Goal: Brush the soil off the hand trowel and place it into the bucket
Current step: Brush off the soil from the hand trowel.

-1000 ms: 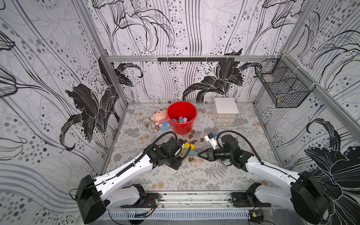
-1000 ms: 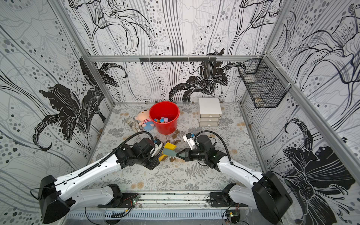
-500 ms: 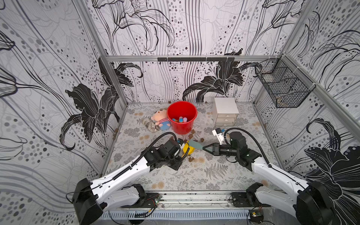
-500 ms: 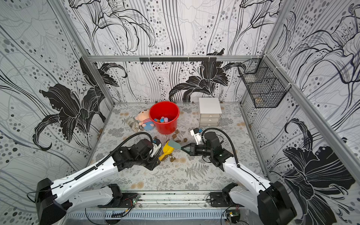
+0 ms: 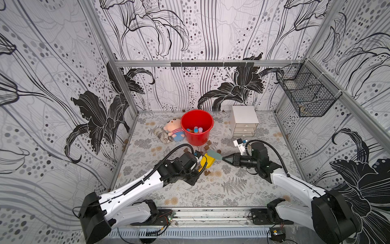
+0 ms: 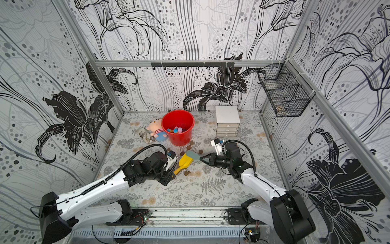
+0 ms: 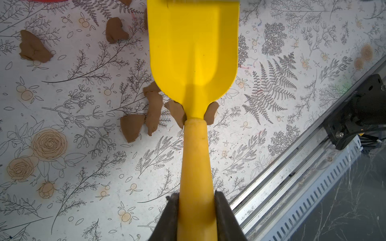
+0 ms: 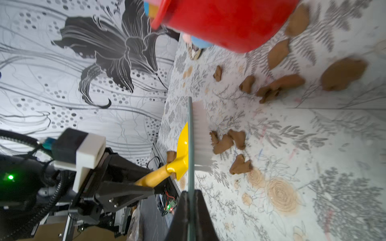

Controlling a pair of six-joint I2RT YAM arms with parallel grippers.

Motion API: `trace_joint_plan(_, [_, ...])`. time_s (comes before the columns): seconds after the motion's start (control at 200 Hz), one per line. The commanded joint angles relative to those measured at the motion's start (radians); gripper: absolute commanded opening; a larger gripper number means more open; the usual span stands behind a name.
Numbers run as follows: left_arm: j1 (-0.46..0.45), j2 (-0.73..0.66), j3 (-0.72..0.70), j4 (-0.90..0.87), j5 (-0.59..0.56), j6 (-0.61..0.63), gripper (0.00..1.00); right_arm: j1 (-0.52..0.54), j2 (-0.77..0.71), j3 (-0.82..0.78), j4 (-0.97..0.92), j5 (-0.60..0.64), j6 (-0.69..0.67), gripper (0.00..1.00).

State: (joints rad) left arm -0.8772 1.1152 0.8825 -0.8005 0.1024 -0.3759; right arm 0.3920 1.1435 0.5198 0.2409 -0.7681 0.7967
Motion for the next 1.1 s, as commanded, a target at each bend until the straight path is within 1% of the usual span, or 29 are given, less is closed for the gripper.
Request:
trace_joint_plan(0.0, [-0.003, -0.024, 0.007, 0.047, -0.031, 0.019, 0.0, 0.004, -0.046, 0.024, -0.008, -0.058, 0.018, 0.0])
trace_joint_plan(0.055, [-0.003, -0.025, 0.009, 0.047, -0.036, 0.023, 0.0, 0.034, -0.065, 0.009, 0.015, -0.047, 0.037, 0.0])
trace_joint_plan(0.12, [-0.003, -0.022, 0.01, 0.053, -0.034, 0.025, 0.0, 0.098, -0.076, 0.0, 0.01, -0.005, 0.033, 0.0])
trace_joint_plan(0.2, [-0.004, -0.021, 0.009, 0.062, -0.027, 0.026, 0.0, 0.16, -0.047, -0.015, 0.043, 0.028, 0.045, 0.0])
trace_joint_plan(0.275, [-0.003, -0.018, 0.01, 0.066, -0.023, 0.027, 0.0, 0.176, 0.0, -0.031, 0.1, 0.026, 0.065, 0.0])
trace_joint_plan(0.34, [-0.004, -0.02, 0.01, 0.069, -0.015, 0.026, 0.0, 0.176, 0.027, -0.033, 0.113, 0.022, 0.053, 0.0])
trace_joint_plan(0.436, [-0.003, -0.03, 0.006, 0.073, -0.006, 0.021, 0.0, 0.144, 0.033, 0.002, 0.046, 0.012, -0.011, 0.0])
trace_joint_plan(0.586, [-0.003, -0.057, -0.003, 0.077, -0.008, 0.006, 0.0, -0.023, 0.0, 0.018, 0.003, -0.075, -0.028, 0.0])
trace_joint_plan(0.666, [-0.002, -0.068, -0.007, 0.075, -0.029, -0.001, 0.0, -0.041, -0.037, 0.021, -0.026, -0.077, -0.029, 0.0])
trace_joint_plan(0.721, [-0.001, -0.074, -0.004, 0.074, -0.038, -0.003, 0.0, -0.034, -0.054, 0.001, 0.011, -0.077, 0.024, 0.0])
trace_joint_plan(0.776, [-0.002, -0.077, -0.001, 0.075, -0.044, -0.004, 0.0, -0.01, -0.075, -0.023, 0.054, -0.075, 0.065, 0.0])
trace_joint_plan(0.906, [-0.002, -0.071, 0.004, 0.092, -0.053, 0.0, 0.0, 0.112, -0.111, -0.046, 0.058, 0.012, 0.08, 0.0])
trace_joint_plan(1.021, [-0.001, -0.053, 0.012, 0.102, -0.052, 0.0, 0.0, 0.181, -0.091, -0.067, 0.107, 0.053, 0.111, 0.0])
trace_joint_plan(1.091, [-0.001, -0.043, 0.016, 0.113, -0.052, 0.001, 0.0, 0.207, -0.068, -0.072, 0.128, 0.056, 0.118, 0.0])
